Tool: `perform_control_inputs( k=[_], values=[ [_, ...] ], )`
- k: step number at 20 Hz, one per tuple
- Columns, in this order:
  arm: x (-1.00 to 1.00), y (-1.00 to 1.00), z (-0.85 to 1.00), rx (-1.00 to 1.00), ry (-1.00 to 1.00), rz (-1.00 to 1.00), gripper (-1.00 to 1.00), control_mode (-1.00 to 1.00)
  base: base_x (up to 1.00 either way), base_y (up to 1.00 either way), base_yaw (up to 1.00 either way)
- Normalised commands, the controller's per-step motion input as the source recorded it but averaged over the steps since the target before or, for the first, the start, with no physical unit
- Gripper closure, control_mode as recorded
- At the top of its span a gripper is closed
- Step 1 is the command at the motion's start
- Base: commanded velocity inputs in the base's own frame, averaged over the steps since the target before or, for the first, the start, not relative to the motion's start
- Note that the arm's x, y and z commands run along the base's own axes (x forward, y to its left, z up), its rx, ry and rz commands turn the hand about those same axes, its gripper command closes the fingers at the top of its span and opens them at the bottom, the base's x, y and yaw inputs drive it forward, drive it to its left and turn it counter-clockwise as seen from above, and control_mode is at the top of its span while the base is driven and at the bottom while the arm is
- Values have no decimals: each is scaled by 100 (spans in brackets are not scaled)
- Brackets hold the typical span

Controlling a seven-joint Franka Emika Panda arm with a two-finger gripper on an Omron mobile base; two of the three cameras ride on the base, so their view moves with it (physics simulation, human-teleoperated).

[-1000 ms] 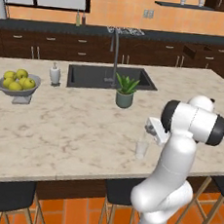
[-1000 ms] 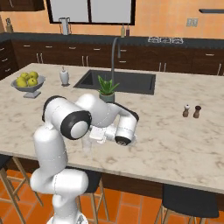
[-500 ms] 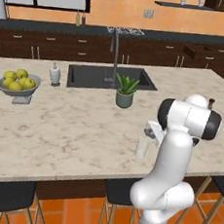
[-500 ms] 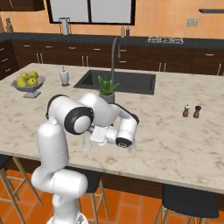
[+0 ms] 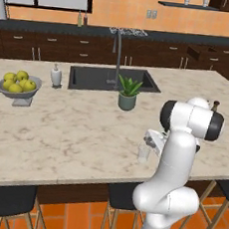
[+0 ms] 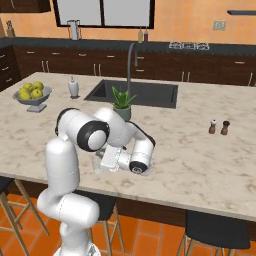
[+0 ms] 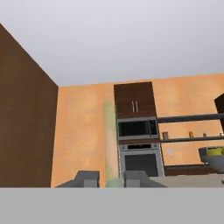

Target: Take a straw from the drawer in front and place it inside the glass cup on the dining counter.

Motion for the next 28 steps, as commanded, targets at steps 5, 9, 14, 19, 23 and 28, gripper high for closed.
perform_control_inputs(
  k=[5, 9, 14, 19, 23, 28],
  values=[
    [-8, 0, 0, 0, -1, 0, -100, -100, 0, 0, 0],
    [-12, 0, 12, -3, -7, 0, -100, -100, 0, 0, 0],
    [-4, 0, 23, -9, -14, -3, -100, -100, 0, 0, 0],
    [0, 0, 23, -18, -21, -9, -100, -100, 0, 0, 0],
    [-3, -3, 35, -20, -26, -8, -100, -100, 0, 0, 0],
    [-31, -2, 44, -23, -46, -4, -100, -100, 0, 0, 0]
  ],
)
